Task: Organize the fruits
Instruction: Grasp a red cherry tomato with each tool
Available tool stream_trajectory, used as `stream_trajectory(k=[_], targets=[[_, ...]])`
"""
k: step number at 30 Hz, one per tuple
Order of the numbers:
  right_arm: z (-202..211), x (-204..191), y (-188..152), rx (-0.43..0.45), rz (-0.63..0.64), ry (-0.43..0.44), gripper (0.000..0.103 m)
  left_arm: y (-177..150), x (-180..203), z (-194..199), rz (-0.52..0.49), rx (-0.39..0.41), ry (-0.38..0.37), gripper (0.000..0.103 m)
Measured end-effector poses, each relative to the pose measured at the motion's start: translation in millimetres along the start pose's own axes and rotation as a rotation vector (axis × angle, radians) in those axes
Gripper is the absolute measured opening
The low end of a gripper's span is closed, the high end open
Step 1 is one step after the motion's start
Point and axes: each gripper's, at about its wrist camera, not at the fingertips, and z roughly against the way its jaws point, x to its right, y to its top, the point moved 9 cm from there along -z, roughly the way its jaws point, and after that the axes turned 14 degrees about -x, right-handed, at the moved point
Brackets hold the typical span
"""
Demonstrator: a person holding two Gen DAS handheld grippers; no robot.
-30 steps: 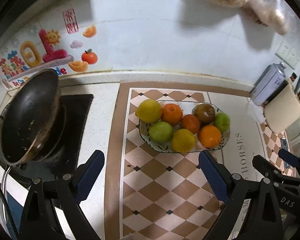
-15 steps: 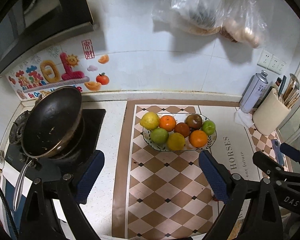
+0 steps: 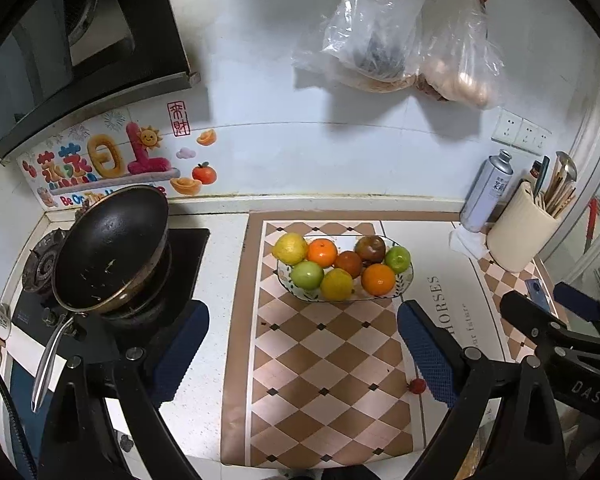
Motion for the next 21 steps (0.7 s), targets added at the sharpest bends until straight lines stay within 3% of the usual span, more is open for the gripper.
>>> stream_trajectory(k=[6, 8, 12, 16, 21], targets=[[-33.5, 32.8, -7.3, -0.091, -0.079, 0.067, 0.098, -2.2, 8.6, -17.7, -0.006, -0.039, 0.014, 0.097], [-62.0, 55.2, -15.4, -0.152, -0.108, 0.057, 0.098, -5.9, 11.9, -33.4, -0.009, -0.072, 0.04, 0.102], [-124.6, 99.5, -36.3, -0.278, -0.191, 0.066, 0.097, -17.3, 19.9, -77.9, -0.024, -0.155, 0.11, 0.102], [-192.0, 132.6, -51.0, -0.379, -0.256, 0.09, 0.079, -35.6, 36.6, -135.6, -0.049, -0.298, 0.134, 0.102], [-253.0, 140.2, -50.1, -0.437, -0.228, 0.087, 0.07, -55.9, 60.8, -195.4, -0.083, -0.438, 0.173, 0.102]])
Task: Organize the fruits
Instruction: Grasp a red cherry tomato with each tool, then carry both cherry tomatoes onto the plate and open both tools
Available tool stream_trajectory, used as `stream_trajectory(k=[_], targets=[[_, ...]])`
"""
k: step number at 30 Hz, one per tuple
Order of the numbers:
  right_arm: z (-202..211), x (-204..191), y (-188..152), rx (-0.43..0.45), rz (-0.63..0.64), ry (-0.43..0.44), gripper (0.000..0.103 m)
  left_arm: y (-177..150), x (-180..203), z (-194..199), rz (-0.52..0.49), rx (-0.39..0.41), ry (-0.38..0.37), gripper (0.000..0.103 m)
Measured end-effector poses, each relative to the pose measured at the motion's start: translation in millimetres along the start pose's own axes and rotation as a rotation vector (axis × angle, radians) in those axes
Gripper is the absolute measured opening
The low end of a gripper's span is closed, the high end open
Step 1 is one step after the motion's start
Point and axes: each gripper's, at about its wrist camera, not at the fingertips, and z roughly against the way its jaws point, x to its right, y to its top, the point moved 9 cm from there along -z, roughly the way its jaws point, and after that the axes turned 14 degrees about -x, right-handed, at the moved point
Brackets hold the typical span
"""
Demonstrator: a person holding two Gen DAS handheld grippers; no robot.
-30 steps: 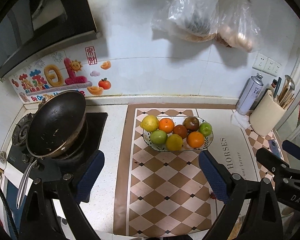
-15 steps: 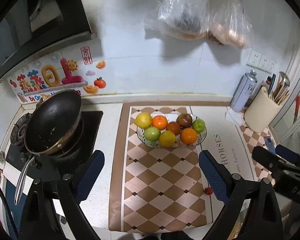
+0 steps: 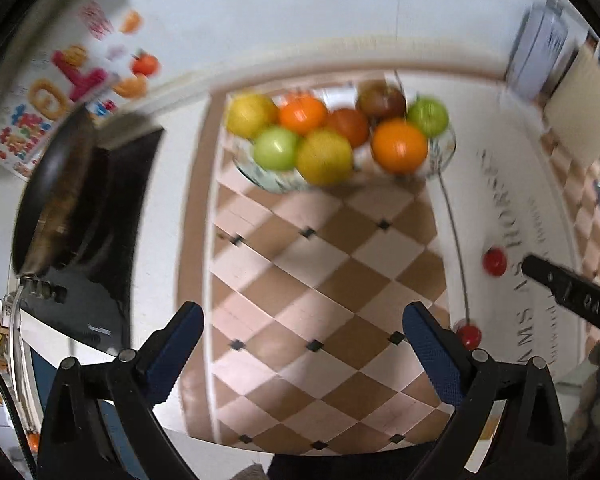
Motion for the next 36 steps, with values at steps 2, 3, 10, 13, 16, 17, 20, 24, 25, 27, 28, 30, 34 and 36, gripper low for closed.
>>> stream_trajectory(k=[2, 3, 10, 13, 16, 17, 20, 24, 25, 27, 28, 30, 34, 36], targets=[[-16.6, -1.0, 8.9, -0.02, 0.021, -0.01, 0.067, 1.3, 10.7, -18.5, -0.01, -0.047, 0.008, 0.102], [-26.8, -1.9, 12.9, -0.035, 0.034, -0.016, 0.065, 1.6, 16.0, -26.4, -0.014, -0.067, 0.013, 0.102], [-33.8, -5.3, 17.1, -0.018, 0.122, -0.033, 0.032, -4.8, 46.4, -58.9, -0.054, -0.164, 0.023, 0.102], [-16.4, 8.3, 10.3, 0.014, 0.115, -0.015, 0.032, -9.4, 66.8, -59.5, -0.091, -0.187, -0.035, 0.102], [1.3, 26.0, 0.3, 0.029, 0.095, -0.007, 0.032, -19.9, 95.5, -60.9, -0.143, -0.223, -0.121, 0.102], [5.1, 31.7, -2.3, 0.033, 0.088, -0.006, 0.032, -23.0, 103.9, -61.5, -0.162, -0.233, -0.14, 0.102], [16.8, 47.2, -10.9, 0.046, 0.074, -0.018, 0.032, -31.7, 132.6, -65.7, -0.236, -0.259, -0.188, 0.098], [20.7, 63.2, -14.8, 0.048, 0.054, -0.028, 0.032, -35.5, 155.4, -68.9, -0.306, -0.256, -0.187, 0.074], [20.7, 65.1, -15.7, 0.047, 0.049, -0.027, 0.032, -36.4, 158.9, -70.1, -0.316, -0.258, -0.185, 0.066], [20.7, 67.7, -17.8, 0.048, 0.037, -0.021, 0.032, -39.0, 166.2, -73.5, -0.332, -0.266, -0.18, 0.052], [20.9, 68.0, -18.8, 0.049, 0.034, -0.019, 0.032, -40.1, 168.3, -76.0, -0.338, -0.272, -0.182, 0.047], [20.8, 67.3, -21.1, 0.05, 0.032, -0.014, 0.032, -43.2, 172.0, -79.5, -0.345, -0.281, -0.185, 0.035], [20.8, 62.6, -21.5, 0.05, 0.039, -0.006, 0.032, -46.3, 178.6, -78.2, -0.361, -0.259, -0.188, 0.03], [22.5, 59.0, -20.4, 0.054, 0.045, -0.001, 0.032, -45.3, 178.8, -75.2, -0.36, -0.244, -0.193, 0.03]])
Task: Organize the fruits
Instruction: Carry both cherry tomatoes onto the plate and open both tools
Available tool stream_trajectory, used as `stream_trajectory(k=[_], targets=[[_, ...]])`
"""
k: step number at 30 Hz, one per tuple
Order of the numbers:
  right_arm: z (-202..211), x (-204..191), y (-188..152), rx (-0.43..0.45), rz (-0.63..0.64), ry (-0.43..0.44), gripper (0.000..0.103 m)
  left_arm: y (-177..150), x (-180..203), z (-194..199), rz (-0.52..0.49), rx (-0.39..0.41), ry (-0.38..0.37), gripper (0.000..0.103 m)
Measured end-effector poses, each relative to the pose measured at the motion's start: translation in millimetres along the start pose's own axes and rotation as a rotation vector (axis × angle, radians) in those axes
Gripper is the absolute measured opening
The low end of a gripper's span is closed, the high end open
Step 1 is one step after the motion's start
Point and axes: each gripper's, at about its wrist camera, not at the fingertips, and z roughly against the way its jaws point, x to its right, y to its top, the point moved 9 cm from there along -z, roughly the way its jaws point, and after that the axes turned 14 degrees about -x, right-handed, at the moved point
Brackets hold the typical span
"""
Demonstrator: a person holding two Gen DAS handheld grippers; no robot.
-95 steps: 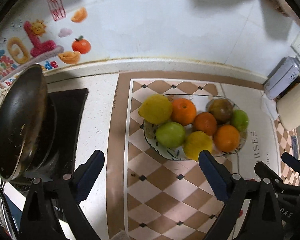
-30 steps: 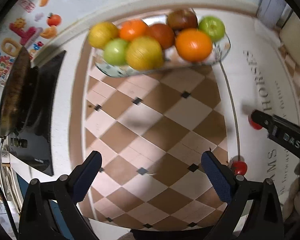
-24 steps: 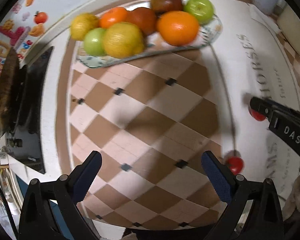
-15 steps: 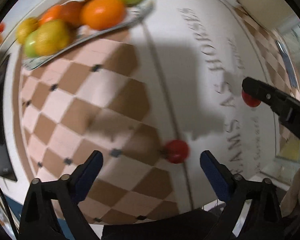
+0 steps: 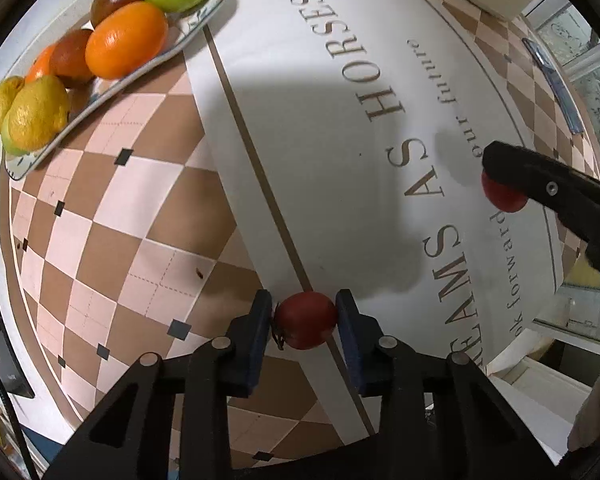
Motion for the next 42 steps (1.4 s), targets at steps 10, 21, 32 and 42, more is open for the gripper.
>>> stream_trajectory(k=[10, 21, 32, 42], targets=[[4.2, -50.9, 33.5, 0.012, 0.055, 0.153, 0.032, 3.5, -49.2, 74.3, 0.175, 0.15, -0.106, 0.03], [-31.6, -113.9, 123.1, -0.067, -0.01, 0.452, 0.032, 67.7, -156.0, 125.7, 0.426, 0.229, -0.291, 0.03], [-60.5, -126.6, 162.2, -0.089, 0.004, 0.356, 0.033, 110.1, -183.7, 97.0, 0.53, 0.123, -0.315, 0.031], [-62.2, -127.7, 166.1, -0.083, 0.011, 0.314, 0.044, 114.8, -183.5, 92.0, 0.511, 0.097, -0.28, 0.032]])
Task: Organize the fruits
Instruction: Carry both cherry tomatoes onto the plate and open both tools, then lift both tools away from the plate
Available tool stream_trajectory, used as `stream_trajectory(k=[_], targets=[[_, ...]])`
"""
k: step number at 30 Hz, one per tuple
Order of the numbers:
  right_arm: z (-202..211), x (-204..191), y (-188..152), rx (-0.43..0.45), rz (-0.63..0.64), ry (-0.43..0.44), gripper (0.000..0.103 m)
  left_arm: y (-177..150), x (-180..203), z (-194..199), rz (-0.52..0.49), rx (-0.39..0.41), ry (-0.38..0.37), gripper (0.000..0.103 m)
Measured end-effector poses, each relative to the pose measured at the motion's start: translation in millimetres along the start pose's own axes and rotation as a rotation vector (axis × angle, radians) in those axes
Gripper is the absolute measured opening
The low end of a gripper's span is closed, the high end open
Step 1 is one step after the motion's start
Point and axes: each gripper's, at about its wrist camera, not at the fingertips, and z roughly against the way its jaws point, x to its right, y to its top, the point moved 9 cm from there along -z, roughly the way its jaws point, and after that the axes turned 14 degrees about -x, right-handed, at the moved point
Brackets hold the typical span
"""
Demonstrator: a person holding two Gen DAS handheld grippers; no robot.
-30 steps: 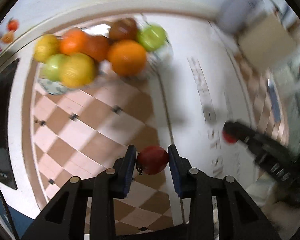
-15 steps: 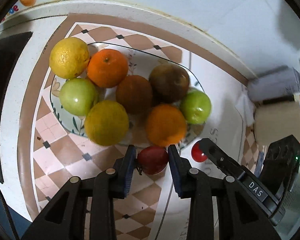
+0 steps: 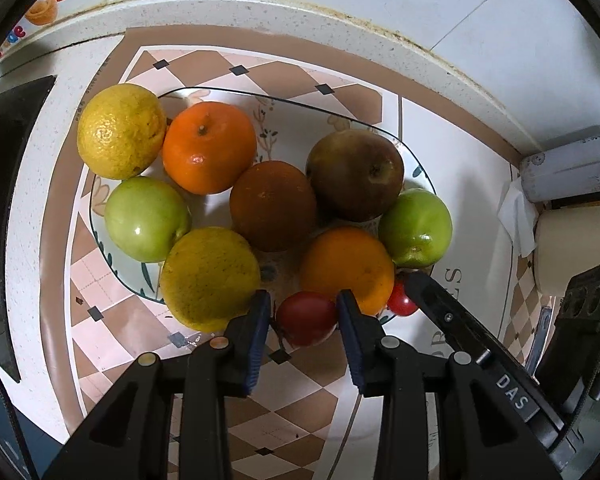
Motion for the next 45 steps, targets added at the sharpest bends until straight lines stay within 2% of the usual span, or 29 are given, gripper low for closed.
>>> stream_trajectory(k=[1, 4, 6, 8, 10, 11, 13, 14, 16, 18, 20, 22, 25, 32, 37, 45], targets=[[1.9, 1.5, -0.8, 0.002, -0.002, -0.009, 0.049, 0.4, -0.5, 0.2, 0.003, -0.001, 0.0, 0.032], [8.3, 4.4, -3.5, 0.006, -0.008, -0.016, 0.053, 0.8, 1.0, 0.3, -0.002, 0.0, 0.007, 0.032], [16.2, 6.8, -6.4, 0.017, -0.007, -0.048, 0.059, -0.7, 1.1, 1.9, -0.009, 0.004, 0.016, 0.032], [24.2, 7.3, -9.1, 0.032, 0.008, -0.088, 0.071, -3.8, 1.0, 5.8, -0.013, 0.013, 0.023, 0.037], [32.7, 6.3, -12.5, 0.046, 0.029, -0.147, 0.077, -7.7, 0.4, 12.2, -0.023, 0.032, 0.027, 0.047], [37.8, 5.6, -15.1, 0.056, 0.048, -0.187, 0.082, -10.7, -2.2, 17.8, -0.03, 0.051, 0.048, 0.05], [46.5, 6.2, -20.6, 0.073, 0.077, -0.289, 0.09, -15.4, -7.9, 27.0, -0.038, 0.088, 0.081, 0.064], [50.1, 5.0, -23.5, 0.082, 0.095, -0.328, 0.093, -18.7, -11.8, 32.7, -0.043, 0.11, 0.103, 0.067], [54.5, 3.4, -29.8, 0.091, 0.118, -0.391, 0.094, -24.8, -19.5, 40.8, -0.052, 0.144, 0.151, 0.086], [58.7, -1.6, -37.9, 0.105, 0.15, -0.444, 0.094, -31.0, -28.1, 46.4, -0.063, 0.174, 0.209, 0.093], [62.0, -8.1, -45.8, 0.116, 0.175, -0.481, 0.098, -36.5, -36.9, 51.5, -0.069, 0.21, 0.269, 0.093], [64.9, -15.1, -52.0, 0.128, 0.189, -0.493, 0.098, -41.9, -45.6, 53.7, -0.063, 0.223, 0.293, 0.093], [77.1, -25.3, -62.1, 0.153, 0.198, -0.498, 0.098, -49.9, -55.8, 58.9, -0.044, 0.234, 0.283, 0.093], [114.4, -53.5, -93.2, 0.231, 0.195, -0.478, 0.098, -78.8, -60.8, 98.4, -0.046, 0.356, 0.283, 0.093], [143.2, -73.8, -133.6, 0.288, 0.195, -0.476, 0.098, -111.5, -60.2, 130.7, -0.071, 0.436, 0.275, 0.093], [193.9, -108.9, -212.3, 0.398, 0.229, -0.494, 0.098, -181.5, -61.5, 175.2, -0.128, 0.547, 0.245, 0.093]])
